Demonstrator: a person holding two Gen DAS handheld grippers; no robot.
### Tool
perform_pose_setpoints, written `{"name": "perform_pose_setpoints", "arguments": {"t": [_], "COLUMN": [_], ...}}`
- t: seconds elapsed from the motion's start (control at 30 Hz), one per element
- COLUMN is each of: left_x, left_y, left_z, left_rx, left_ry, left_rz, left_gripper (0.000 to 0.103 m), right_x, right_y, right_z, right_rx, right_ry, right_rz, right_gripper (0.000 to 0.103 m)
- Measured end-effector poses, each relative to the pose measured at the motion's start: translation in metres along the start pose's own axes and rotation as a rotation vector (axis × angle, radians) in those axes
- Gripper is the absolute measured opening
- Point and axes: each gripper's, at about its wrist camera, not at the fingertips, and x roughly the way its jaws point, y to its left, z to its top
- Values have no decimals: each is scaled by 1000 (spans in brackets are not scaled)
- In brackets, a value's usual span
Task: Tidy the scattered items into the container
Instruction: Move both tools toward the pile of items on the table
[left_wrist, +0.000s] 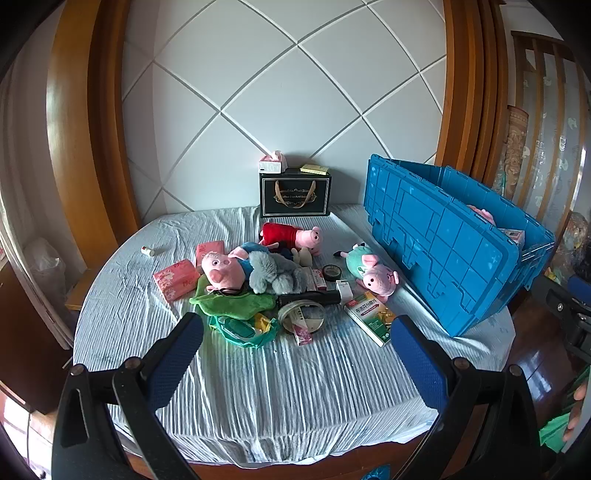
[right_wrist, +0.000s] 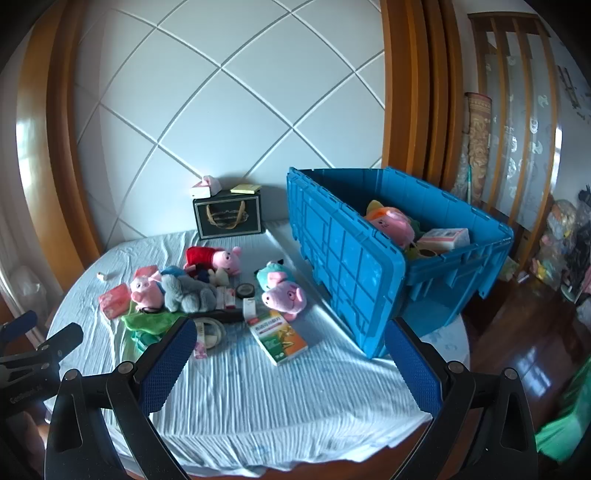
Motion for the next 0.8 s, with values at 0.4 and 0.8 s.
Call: {"name": "perform_pose_setpoints", "arguments": {"t": [0.4, 0.8], "left_x": [32, 168], "left_y": [24, 83], "left_z": [-10, -33], "left_rx": [-36, -115], "left_ry": [63, 208], "left_rz": [29, 192], "left_gripper": [103, 103], "right_x": [37, 210], "right_y": [17, 25], "right_z": [-3, -17], "right_rx": [0, -6], "right_ry": [81, 281], "right_rz": [34, 190], "right_gripper": [103, 103]}}
